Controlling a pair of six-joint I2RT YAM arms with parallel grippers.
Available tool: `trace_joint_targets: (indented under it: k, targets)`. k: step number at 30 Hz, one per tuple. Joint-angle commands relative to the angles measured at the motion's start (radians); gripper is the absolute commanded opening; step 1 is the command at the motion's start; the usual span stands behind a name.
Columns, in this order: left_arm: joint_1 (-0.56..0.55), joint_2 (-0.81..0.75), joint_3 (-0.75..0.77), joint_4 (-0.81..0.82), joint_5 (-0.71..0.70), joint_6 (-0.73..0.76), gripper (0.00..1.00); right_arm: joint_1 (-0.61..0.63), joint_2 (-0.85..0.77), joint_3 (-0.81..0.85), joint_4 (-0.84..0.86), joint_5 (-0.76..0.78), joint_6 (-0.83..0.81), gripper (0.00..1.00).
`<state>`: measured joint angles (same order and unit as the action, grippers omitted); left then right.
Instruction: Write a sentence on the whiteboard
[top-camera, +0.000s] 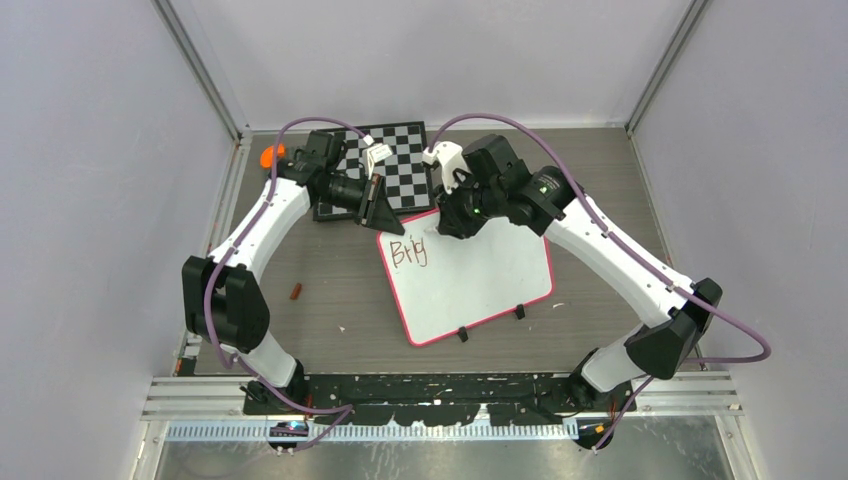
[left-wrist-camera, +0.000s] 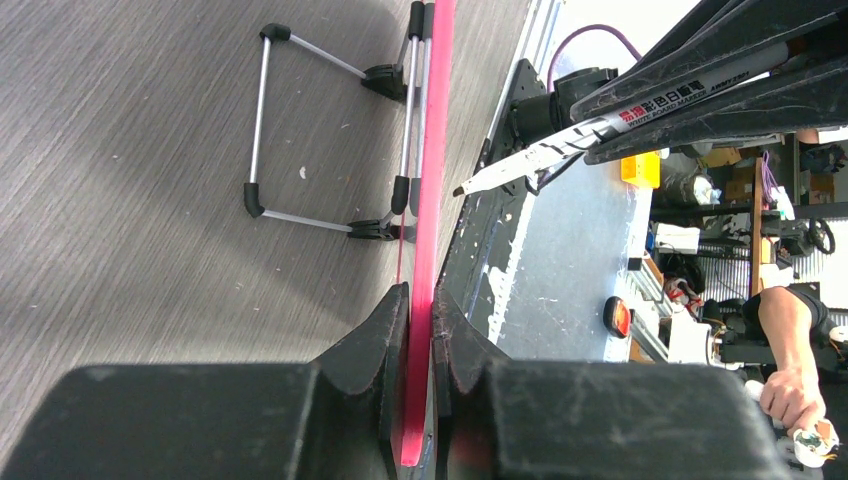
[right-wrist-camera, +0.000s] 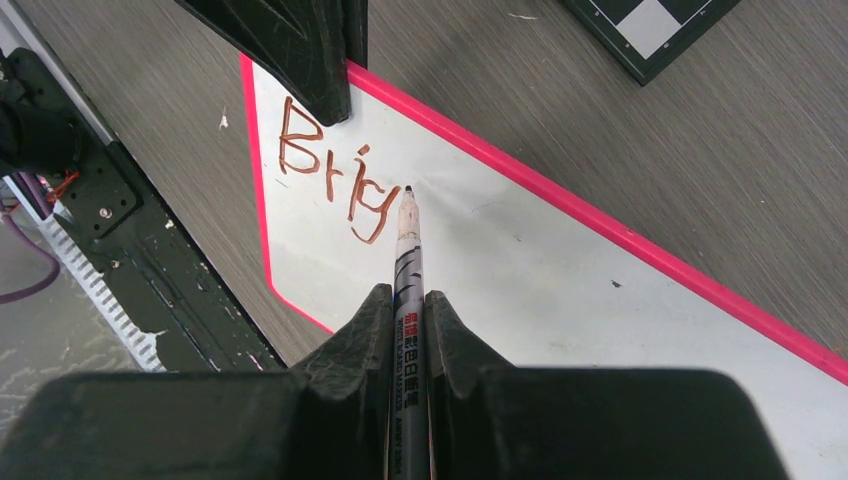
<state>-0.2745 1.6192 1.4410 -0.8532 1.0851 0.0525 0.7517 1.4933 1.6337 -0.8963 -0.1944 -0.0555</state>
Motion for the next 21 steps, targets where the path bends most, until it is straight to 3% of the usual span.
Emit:
trace_joint_targets:
  k: [1, 21]
  targets:
    - [0.001, -0.028, 0.006, 0.001, -0.011, -0.022, 0.0, 0.005, 0.011, 0.056, 0.041, 0.0, -0.01, 0.0]
    - [0.001, -0.032, 0.005, 0.0, -0.014, -0.02, 0.0, 0.005, -0.01, -0.058, 0.059, 0.018, 0.001, 0.0]
